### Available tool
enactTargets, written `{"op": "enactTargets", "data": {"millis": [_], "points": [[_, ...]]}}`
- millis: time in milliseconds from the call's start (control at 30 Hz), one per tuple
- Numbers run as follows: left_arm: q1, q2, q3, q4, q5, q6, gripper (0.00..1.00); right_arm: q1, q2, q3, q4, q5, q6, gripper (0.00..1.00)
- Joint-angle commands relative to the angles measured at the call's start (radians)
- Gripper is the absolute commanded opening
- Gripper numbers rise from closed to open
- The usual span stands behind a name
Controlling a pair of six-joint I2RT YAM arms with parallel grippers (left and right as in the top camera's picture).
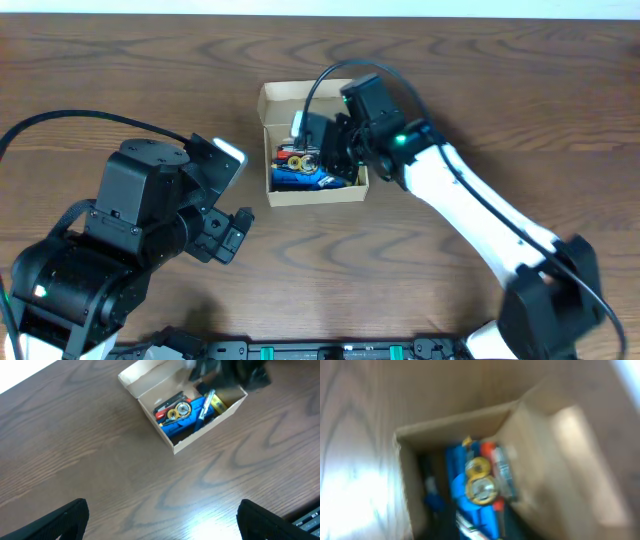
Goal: Pack container
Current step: 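Carry the blue marker into the box and release it, then move both grippers to the box lid flaps at the back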
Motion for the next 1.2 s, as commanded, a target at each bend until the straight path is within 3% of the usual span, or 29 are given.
{"op": "enactTargets", "data": {"millis": [0,167,467,800,1033,1167], "points": [[0.004,0.000,0.000,-0.004,0.007,0.011,0.95,-0.018,-0.118,0.040,0.040,0.153,0.269,0.01],[0.005,0.000,0.000,-0.004,0.007,0.011,0.95,-0.105,-0.148,0.039,0.039,0.313,0.449,0.02],[0.004,0.000,0.000,-0.003,0.010,0.011,0.95,-0.248,-0.019,0.034,-0.024,0.225,0.642,0.02],[0.004,0.000,0.000,0.008,0.016,0.011,0.95,-0.291,0.183,0.034,0.026,0.195,0.715,0.02],[0.004,0.000,0.000,0.041,0.013,0.011,0.95,-0.291,0.253,0.034,0.102,0.190,0.849,0.02],[0.010,0.013,0.000,0.058,-0.084,0.010,0.95,-0.291,0.253,0.034,0.145,0.152,0.849,0.01]]}}
